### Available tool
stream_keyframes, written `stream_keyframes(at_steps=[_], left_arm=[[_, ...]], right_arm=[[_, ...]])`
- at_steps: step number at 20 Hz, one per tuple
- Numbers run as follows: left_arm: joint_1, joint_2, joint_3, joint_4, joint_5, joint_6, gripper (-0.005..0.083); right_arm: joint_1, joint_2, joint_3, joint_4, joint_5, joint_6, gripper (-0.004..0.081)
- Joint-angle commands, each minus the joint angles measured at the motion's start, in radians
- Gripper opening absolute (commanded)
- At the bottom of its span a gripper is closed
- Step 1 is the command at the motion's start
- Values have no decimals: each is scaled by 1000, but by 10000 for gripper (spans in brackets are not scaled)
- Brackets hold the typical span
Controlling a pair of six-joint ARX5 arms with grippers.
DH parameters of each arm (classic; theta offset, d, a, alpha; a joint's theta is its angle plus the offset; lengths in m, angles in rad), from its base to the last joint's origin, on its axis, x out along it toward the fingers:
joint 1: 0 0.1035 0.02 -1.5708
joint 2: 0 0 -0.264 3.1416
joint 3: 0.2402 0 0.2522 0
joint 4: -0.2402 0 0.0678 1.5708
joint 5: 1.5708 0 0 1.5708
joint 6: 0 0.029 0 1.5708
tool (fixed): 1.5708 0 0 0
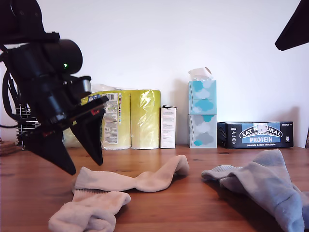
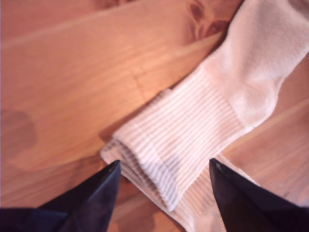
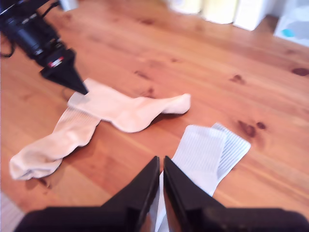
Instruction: Pair up the socks based on colour and pattern, by placing each sock on top of its pair
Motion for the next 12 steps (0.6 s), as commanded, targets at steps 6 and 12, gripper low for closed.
stream_keyframes(at_steps=[6, 12], left_arm=[[-8, 36, -10, 4, 5, -15, 418], [-16, 43, -10, 13, 30, -37, 369]], right_arm=[[5, 19, 360, -454, -21, 41, -13], [5, 59, 582, -694, 37, 30, -13]])
